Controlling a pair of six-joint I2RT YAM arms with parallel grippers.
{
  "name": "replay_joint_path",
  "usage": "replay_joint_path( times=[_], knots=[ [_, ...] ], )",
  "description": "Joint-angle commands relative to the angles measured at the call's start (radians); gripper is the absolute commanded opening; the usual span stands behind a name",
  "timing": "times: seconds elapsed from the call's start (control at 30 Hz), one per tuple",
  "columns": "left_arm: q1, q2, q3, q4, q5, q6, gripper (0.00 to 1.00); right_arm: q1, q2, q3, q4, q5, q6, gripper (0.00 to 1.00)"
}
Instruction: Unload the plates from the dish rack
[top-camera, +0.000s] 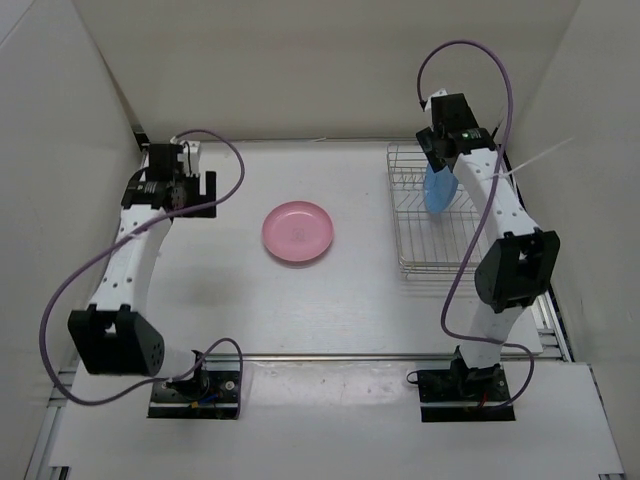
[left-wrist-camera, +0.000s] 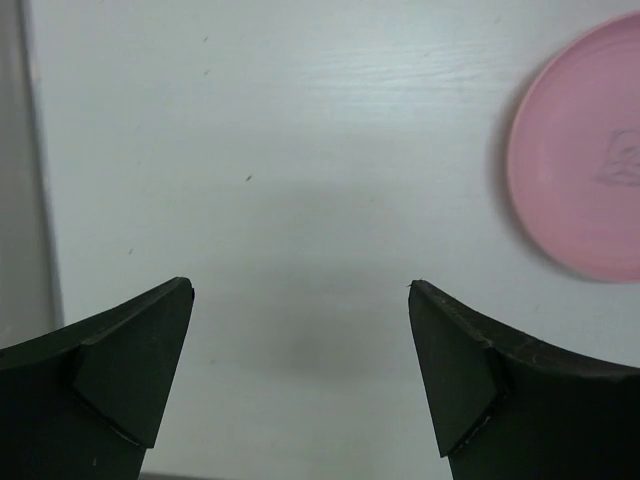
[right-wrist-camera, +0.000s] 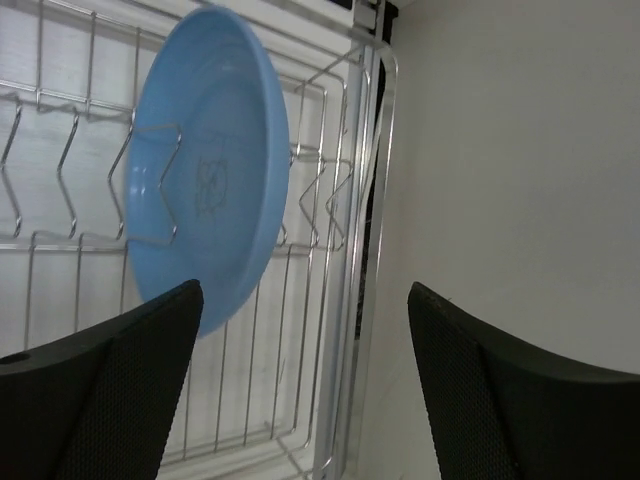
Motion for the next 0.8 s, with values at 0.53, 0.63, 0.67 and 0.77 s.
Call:
replay_joint_path(
  times=[0.53,0.63,0.67,0.77],
  knots=[
    [0.078,-0.225,-0.142,-0.025,-0.135,0.042,1.00,-0.019,0.158,0.114,0.066,0.097,-0.031,0.24],
    [0.088,-0.225,-0.142,-0.025,-0.103,0.042,1.00,-0.019,0.167,0.114,0.066,0.110,-0.020,0.15],
    [0.088,-0.225,-0.142,-0.025,-0.102,0.042,1.00,-0.019,0.167,0.114,0.066,0.110,-0.010,0.16],
    [0.099,-0.225,-0.142,-0.025,-0.083,0.042,1.00,-0.019,0.167,0.103,0.054,0.100,0.001,0.20]
  ],
)
